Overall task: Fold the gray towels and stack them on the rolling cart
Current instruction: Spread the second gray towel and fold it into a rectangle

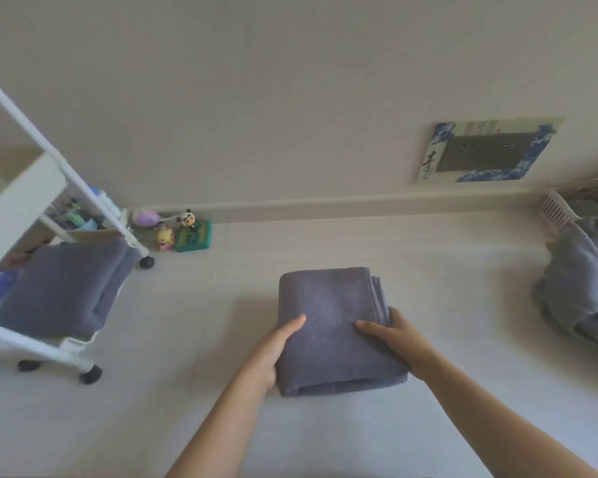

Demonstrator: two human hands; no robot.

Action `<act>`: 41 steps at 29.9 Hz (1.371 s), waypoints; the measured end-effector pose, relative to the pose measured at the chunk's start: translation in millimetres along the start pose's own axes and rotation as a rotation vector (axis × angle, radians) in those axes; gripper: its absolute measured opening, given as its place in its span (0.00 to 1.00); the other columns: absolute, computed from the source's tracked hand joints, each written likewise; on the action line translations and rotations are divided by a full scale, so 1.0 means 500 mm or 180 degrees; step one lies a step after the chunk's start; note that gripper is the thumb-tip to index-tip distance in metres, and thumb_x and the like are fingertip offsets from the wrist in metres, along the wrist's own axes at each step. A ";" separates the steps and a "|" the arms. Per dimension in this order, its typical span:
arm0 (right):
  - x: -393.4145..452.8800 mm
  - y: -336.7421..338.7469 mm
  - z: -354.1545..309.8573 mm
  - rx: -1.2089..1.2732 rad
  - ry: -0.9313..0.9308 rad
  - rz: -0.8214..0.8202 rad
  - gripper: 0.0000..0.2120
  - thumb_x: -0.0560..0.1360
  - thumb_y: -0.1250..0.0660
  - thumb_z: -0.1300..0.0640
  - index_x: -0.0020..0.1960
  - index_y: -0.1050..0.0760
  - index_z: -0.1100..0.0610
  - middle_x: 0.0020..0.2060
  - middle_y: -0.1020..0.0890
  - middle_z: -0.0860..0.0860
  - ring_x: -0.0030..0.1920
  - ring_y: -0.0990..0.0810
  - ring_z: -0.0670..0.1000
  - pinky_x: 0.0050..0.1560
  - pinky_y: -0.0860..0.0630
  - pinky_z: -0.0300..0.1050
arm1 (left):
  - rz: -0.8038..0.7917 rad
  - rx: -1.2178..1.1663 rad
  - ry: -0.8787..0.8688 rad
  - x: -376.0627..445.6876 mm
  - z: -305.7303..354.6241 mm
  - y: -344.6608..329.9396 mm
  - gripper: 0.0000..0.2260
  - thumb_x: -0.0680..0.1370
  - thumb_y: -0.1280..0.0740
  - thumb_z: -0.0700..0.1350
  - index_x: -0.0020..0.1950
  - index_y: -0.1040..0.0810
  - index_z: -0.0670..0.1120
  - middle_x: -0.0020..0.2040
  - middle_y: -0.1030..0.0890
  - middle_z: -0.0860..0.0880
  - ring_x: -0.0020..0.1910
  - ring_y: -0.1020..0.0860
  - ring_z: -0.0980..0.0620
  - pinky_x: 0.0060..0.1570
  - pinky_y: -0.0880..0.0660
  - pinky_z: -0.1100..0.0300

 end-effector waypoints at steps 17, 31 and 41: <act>0.086 -0.496 -0.424 -0.0178 0.1353 -0.1678 0.33 0.64 0.25 0.49 0.67 0.30 0.50 0.56 0.19 0.48 0.55 0.19 0.49 0.57 0.23 0.48 | 0.1567 -0.0865 -0.1668 -0.153 0.244 0.478 0.22 0.70 0.26 0.53 0.60 0.24 0.47 0.55 0.18 0.48 0.53 0.19 0.48 0.55 0.23 0.48; 0.207 -0.778 -0.571 0.0032 0.1078 -0.2785 0.23 0.69 0.30 0.52 0.63 0.24 0.59 0.60 0.21 0.58 0.62 0.25 0.58 0.63 0.29 0.51 | 0.2917 -0.2427 -0.2257 -0.153 0.272 0.630 0.19 0.75 0.30 0.49 0.64 0.25 0.45 0.55 0.18 0.48 0.51 0.19 0.50 0.51 0.22 0.53; 0.259 -0.879 -0.550 0.0233 0.0925 -0.2251 0.23 0.72 0.28 0.59 0.65 0.29 0.54 0.60 0.23 0.58 0.53 0.20 0.56 0.47 0.20 0.47 | 0.3182 -0.2885 -0.2218 -0.113 0.300 0.684 0.24 0.75 0.32 0.53 0.69 0.30 0.47 0.62 0.23 0.49 0.57 0.22 0.49 0.54 0.24 0.55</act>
Point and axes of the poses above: each hand's wrist, its own x-axis towards the middle knuckle, its own y-axis out of the back of the hand, z = x × y, the point moved 7 cm from there along x, towards the middle knuckle
